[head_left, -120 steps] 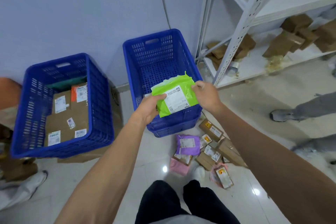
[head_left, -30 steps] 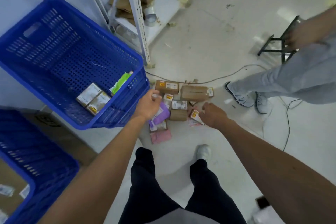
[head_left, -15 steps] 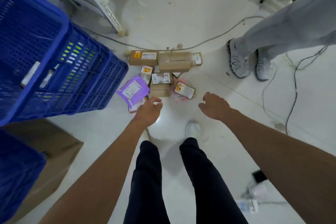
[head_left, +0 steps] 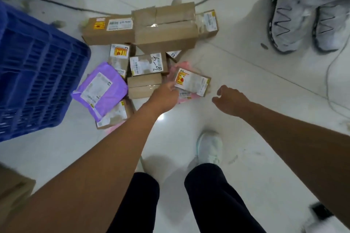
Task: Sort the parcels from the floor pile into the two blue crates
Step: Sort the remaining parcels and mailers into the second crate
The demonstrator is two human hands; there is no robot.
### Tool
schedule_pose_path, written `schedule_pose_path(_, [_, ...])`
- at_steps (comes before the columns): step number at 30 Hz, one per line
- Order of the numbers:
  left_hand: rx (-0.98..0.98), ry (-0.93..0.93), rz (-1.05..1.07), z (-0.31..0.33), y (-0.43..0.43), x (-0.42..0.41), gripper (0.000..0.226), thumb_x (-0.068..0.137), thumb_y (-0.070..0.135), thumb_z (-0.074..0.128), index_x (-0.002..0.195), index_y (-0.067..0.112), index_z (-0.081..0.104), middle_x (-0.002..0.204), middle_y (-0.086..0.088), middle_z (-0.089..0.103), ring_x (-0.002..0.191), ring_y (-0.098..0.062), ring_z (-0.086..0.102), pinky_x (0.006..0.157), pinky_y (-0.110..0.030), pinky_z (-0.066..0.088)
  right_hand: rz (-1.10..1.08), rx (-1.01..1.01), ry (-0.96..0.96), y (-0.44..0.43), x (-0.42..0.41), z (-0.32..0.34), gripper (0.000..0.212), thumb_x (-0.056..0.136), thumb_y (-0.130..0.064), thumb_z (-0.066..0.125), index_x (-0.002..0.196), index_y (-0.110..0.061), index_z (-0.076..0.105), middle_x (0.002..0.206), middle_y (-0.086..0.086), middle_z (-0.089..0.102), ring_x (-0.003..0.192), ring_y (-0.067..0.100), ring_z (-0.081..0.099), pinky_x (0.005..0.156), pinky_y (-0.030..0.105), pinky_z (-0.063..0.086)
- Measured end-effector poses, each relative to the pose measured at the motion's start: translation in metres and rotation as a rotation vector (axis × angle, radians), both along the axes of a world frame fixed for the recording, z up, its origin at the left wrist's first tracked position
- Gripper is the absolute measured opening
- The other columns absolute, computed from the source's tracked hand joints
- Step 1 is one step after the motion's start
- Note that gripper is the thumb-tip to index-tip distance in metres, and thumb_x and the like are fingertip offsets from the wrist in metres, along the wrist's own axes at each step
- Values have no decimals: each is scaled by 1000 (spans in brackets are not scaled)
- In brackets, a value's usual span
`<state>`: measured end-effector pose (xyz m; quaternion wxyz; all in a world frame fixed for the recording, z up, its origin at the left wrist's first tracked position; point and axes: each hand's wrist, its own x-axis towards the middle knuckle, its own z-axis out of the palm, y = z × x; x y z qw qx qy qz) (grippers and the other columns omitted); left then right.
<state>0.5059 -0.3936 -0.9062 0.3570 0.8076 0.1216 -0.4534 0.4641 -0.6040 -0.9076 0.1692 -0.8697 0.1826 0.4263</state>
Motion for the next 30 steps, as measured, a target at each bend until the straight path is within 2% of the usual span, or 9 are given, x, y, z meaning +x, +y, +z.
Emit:
schedule_pose_path(3, [3,-17,8,-52,-14,12,42,97,24,47,138,34,54,131,3,61,112,-20,59,74,-24,46,-149,29,-2,7,12,-50,50,99,-36,50,137,-5,43,138,19,53,126,36,51,96,35,40])
schedule_pose_path(7, [25,-19,32,-106,-30,25,49,80,32,49,128,38,56,122,0,63,108,-24,61,96,-39,52,-431,149,22,15,31,-103,51,94,-31,56,135,-2,48,125,17,58,112,33,57,85,31,43])
schedule_pose_path(11, [54,-32,138,-125,-36,33,52,80,31,57,132,35,51,114,1,66,100,-22,64,91,-36,54,-723,282,22,19,39,-125,29,90,-26,62,114,-10,63,89,6,63,90,25,61,95,43,54])
schedule_pose_path(14, [29,-36,144,-107,-36,34,47,86,21,52,132,30,55,114,0,68,102,-23,63,90,-33,52,-755,298,7,17,39,-117,14,91,-25,60,95,-11,61,89,10,64,87,26,60,96,46,53])
schedule_pose_path(17, [-9,-45,156,-86,-35,32,48,87,14,48,132,29,57,117,-2,67,107,-25,62,98,-40,52,-753,296,-16,13,39,-94,14,91,-25,60,85,-12,60,94,12,64,90,27,61,96,48,52])
schedule_pose_path(19, [-28,-49,145,-66,-33,30,49,91,7,44,134,29,57,119,-1,68,108,-25,62,93,-37,54,-756,288,-17,12,39,-72,25,89,-28,60,104,-8,62,105,12,65,97,29,62,96,47,53])
schedule_pose_path(21, [-38,-63,140,-44,-28,26,50,93,5,42,132,31,59,118,0,68,105,-23,64,79,-32,56,-735,265,-17,13,39,-44,38,88,-32,60,117,-6,60,113,13,64,102,31,62,96,47,53])
schedule_pose_path(25, [-55,-89,140,15,-13,21,55,93,6,41,135,37,57,121,5,69,107,-20,63,95,-38,53,-675,241,-41,20,40,27,43,84,-36,58,116,-6,61,113,14,65,102,35,63,93,46,54])
schedule_pose_path(30, [-76,-134,166,113,20,10,44,91,13,47,124,37,62,114,9,71,105,-20,66,93,-43,56,-582,211,-86,47,37,137,40,88,-35,56,117,-8,60,110,10,65,98,30,62,84,38,52])
